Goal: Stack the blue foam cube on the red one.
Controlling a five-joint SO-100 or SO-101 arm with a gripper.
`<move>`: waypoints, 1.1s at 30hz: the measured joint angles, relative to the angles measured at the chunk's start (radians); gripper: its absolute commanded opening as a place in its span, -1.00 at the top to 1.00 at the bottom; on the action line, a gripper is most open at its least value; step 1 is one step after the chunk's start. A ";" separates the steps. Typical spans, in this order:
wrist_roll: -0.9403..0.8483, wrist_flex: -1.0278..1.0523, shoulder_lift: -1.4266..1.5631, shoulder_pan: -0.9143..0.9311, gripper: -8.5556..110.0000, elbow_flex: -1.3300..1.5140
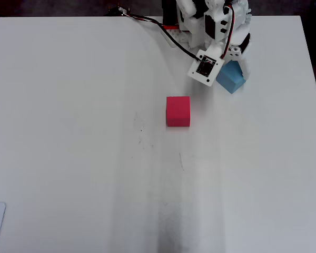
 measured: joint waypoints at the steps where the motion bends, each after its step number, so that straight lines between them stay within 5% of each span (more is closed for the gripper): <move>1: 0.002 0.003 0.000 0.000 0.46 -0.002; 33: 0.124 0.295 -0.284 0.393 0.46 -0.735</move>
